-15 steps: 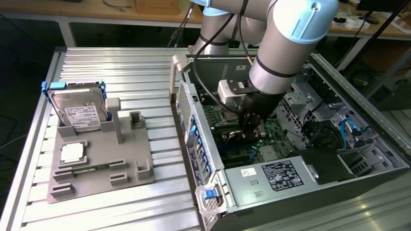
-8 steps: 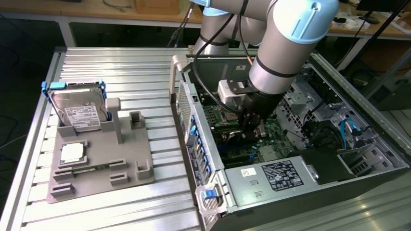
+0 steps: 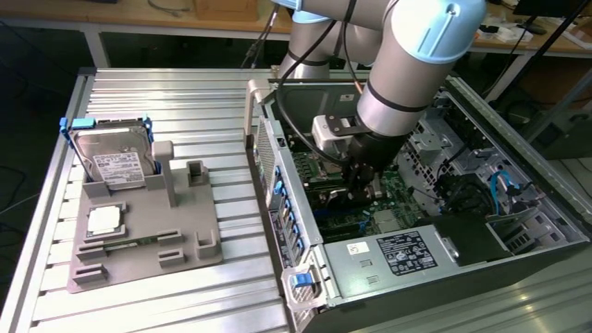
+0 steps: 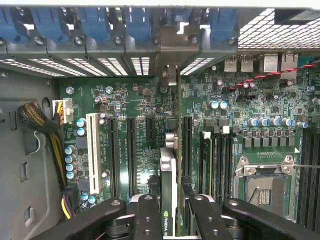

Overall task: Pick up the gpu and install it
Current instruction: 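Insert the gpu into the slot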

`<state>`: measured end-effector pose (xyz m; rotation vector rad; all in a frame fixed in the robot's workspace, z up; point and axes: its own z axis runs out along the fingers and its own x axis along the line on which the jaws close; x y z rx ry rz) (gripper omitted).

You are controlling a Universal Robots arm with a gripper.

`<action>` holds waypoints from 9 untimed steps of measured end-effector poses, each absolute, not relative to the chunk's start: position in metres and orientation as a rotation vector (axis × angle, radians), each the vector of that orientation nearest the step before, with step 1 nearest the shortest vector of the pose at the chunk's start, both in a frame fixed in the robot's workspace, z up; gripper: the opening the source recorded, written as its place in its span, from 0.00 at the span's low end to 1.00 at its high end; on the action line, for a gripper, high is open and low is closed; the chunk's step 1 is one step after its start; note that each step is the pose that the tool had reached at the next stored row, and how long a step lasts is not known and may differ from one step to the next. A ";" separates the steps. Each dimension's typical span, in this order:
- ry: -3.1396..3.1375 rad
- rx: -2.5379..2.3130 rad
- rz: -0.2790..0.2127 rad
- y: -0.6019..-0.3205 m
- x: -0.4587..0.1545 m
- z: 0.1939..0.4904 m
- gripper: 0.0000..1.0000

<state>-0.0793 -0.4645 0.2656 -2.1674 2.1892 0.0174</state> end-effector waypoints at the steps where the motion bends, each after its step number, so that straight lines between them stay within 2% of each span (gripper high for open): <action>1: 2.189 -2.167 0.018 -0.465 -0.079 0.265 0.27; 9: 2.189 -2.167 0.018 -0.467 -0.079 0.264 0.27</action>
